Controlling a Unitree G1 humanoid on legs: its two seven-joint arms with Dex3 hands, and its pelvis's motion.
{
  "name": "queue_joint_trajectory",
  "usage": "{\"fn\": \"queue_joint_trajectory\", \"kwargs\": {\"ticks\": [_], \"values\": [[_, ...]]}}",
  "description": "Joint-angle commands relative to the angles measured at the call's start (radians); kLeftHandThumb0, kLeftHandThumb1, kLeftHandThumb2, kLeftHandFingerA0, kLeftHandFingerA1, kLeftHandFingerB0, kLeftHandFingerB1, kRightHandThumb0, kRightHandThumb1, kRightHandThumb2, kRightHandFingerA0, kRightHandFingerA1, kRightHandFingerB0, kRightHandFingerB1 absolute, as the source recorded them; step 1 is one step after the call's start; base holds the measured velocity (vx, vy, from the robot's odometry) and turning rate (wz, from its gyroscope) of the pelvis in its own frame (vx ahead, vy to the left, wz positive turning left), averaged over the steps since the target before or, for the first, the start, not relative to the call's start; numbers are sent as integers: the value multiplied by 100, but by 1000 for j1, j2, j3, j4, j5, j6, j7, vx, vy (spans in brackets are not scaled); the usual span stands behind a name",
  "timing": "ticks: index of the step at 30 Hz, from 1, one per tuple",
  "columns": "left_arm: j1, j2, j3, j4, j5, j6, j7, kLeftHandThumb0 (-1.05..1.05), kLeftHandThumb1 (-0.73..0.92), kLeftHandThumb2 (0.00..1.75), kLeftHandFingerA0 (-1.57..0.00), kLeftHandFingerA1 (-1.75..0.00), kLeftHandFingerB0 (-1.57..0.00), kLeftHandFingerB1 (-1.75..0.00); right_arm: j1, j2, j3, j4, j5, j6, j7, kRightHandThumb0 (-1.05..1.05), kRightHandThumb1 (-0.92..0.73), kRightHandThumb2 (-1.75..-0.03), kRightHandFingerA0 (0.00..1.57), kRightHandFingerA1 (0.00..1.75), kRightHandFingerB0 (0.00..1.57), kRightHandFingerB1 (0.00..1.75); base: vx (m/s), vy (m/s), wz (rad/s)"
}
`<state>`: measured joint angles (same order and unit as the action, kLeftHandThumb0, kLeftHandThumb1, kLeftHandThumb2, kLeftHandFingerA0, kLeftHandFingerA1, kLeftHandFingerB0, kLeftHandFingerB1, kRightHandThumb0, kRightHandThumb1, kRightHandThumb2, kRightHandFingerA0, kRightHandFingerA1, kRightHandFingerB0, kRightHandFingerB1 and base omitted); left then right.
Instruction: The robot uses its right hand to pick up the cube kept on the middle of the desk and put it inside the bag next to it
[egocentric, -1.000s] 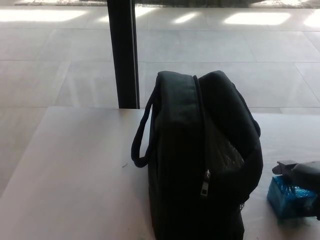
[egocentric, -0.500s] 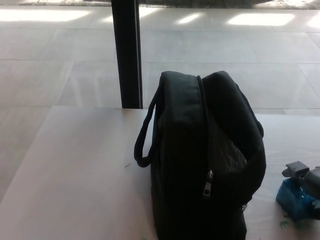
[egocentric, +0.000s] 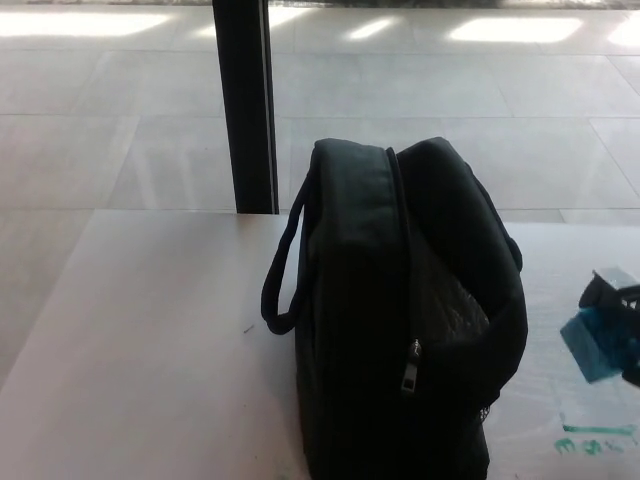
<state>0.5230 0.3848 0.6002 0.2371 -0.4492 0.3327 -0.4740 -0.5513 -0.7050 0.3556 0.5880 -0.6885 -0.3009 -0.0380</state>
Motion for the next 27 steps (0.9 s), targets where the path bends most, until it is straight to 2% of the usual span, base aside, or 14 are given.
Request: {"fn": "queue_joint_trajectory", "kwargs": {"ticks": [1,2,3,4,5,7,8,14,15,19,21,22,23,27], "values": [[3,19,5,17,21,-31,2,-47,51,93,-39,-60,-26,-52,-73,7,-85,7,68,-49,-32,-21,-65,-85,84,166,76,124,0,0,0],[6,21,4,14,24,-29,5,-50,72,60,-43,-45,-37,-41,-102,9,-106,22,90,-48,-17,-17,-63,-91,87,170,72,141,0,0,0],[10,23,4,9,24,-26,5,-48,52,94,-39,-60,-25,-52,-121,11,-118,32,92,-47,-22,-21,-60,-100,84,166,75,141,0,0,0],[15,23,5,3,22,-23,4,-48,52,94,-39,-60,-25,-52,-132,13,-123,40,80,-47,-40,-21,-60,-100,84,166,75,141,0,0,0],[13,25,6,5,20,-13,8,-52,72,61,-42,-45,-36,-41,-151,23,-140,58,95,-54,-49,-16,-56,-102,90,167,79,142,0,0,0],[16,23,4,4,22,-18,9,-51,73,61,-41,-46,-35,-41,-208,53,-186,97,149,-41,-28,-15,-57,-107,84,172,76,148,0,0,0],[13,23,3,11,26,-22,12,-48,52,94,-39,-60,-24,-52,-236,68,-210,104,173,-31,-17,-11,-56,-106,93,173,72,152,0,0,0],[48,23,9,13,31,-28,-3,-48,53,94,-38,-60,-24,-51,-243,126,-269,-62,222,42,62,-22,-51,-119,87,175,72,156,0,0,0],[53,21,9,0,30,-18,5,-48,72,61,-43,-47,-36,-42,-252,143,-265,-120,235,45,86,-24,-49,-119,88,174,77,154,0,0,0],[54,16,13,-3,19,-14,7,-47,71,60,-43,-47,-37,-43,-228,185,-242,-291,245,84,153,-21,-46,-121,88,174,77,156,0,0,0],[59,12,14,-19,18,2,19,-48,51,93,-39,-60,-26,-52,-213,206,-214,-376,228,99,178,-24,-45,-115,116,136,98,124,0,0,0],[58,13,14,-15,16,1,16,-48,51,93,-39,-60,-26,-52,-208,212,-208,-394,223,103,182,-24,-45,-115,116,136,98,124,0,0,0],[52,14,13,-4,17,-3,15,-48,51,92,-39,-60,-26,-52,-202,224,-198,-418,227,116,200,-18,-44,-119,86,174,75,158,0,0,0],[52,22,5,14,28,-28,-4,-48,52,94,-38,-60,-24,-52,-197,235,-121,-445,200,32,228,-26,-57,-100,86,175,70,164,0,0,0]]}}
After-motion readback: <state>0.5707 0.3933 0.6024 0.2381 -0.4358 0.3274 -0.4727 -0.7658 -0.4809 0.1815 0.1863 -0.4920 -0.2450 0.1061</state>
